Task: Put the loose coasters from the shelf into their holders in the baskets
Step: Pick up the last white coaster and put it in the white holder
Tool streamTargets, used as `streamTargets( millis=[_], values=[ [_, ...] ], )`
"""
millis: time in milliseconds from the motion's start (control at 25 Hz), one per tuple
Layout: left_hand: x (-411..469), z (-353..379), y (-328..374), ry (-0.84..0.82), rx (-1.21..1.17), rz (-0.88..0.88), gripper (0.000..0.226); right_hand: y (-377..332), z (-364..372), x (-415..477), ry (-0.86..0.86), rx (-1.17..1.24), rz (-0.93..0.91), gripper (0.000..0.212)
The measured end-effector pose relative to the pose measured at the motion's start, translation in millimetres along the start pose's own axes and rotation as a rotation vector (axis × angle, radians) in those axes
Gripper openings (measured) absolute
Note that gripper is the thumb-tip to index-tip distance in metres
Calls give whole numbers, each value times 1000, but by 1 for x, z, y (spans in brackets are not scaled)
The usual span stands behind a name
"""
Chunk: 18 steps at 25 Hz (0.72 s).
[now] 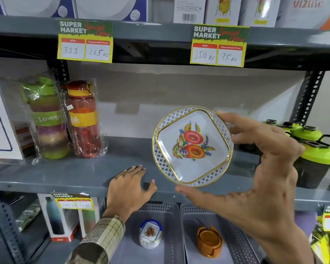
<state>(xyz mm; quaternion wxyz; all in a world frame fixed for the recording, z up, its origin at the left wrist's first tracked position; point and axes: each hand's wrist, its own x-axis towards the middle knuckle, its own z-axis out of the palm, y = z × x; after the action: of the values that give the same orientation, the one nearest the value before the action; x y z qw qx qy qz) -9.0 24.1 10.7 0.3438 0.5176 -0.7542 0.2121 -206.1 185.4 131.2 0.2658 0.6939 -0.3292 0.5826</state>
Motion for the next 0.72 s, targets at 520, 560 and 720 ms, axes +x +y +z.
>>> streamTargets(
  millis=[520, 560, 720],
  values=[
    [-1, 29, -14, -120, 40, -78, 61, 24, 39, -137, -634, 458, 611, 75],
    [-2, 32, -15, -106, 45, -76, 58, 30, 49, -156, -672, 464, 672, 76],
    [-1, 38, -16, -48, 17, -83, 55, 53, 103, -235, -770, 605, 996, 79]
  ],
)
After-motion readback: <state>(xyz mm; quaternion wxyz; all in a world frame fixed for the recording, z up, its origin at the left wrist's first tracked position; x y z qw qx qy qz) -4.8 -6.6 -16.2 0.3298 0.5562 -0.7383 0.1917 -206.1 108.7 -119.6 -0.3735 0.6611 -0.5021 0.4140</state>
